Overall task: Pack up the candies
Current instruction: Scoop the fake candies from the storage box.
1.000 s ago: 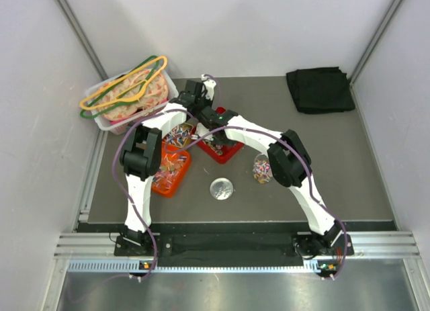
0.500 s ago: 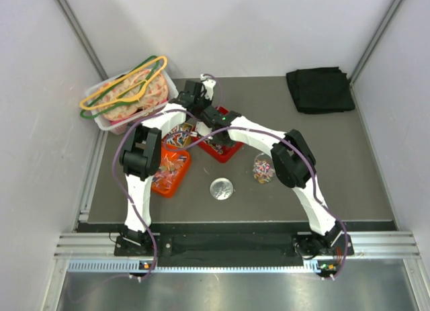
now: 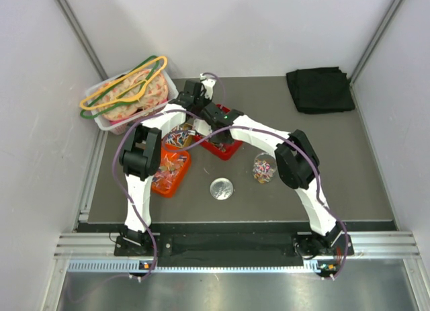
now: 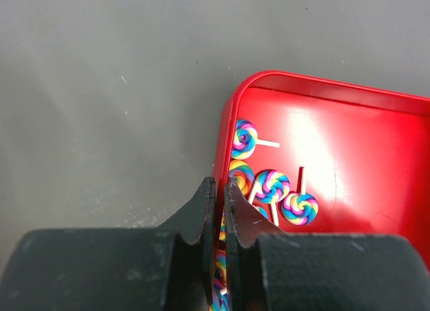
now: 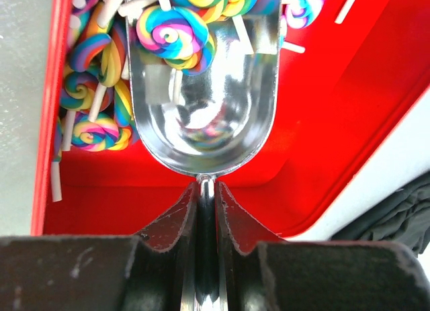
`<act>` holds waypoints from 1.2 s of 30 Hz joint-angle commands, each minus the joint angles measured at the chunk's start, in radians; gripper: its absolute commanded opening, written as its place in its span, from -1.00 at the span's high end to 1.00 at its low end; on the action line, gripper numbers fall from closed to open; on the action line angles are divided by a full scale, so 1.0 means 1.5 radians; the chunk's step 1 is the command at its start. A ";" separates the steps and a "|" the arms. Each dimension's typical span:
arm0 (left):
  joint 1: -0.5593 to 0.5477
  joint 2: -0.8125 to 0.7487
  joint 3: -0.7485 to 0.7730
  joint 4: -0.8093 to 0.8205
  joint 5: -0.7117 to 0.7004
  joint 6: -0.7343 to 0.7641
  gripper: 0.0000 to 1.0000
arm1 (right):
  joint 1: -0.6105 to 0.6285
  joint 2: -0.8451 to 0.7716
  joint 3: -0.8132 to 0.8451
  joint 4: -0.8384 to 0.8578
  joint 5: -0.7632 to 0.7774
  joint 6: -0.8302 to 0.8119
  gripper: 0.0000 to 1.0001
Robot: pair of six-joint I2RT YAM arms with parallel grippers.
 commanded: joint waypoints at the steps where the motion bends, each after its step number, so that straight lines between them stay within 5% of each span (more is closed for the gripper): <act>1: -0.022 -0.057 -0.002 0.067 0.055 -0.043 1.00 | 0.004 -0.066 -0.002 0.115 -0.037 -0.005 1.00; 36: -0.017 -0.062 -0.013 0.063 0.043 -0.030 1.00 | -0.054 -0.199 -0.174 0.130 -0.062 -0.019 1.00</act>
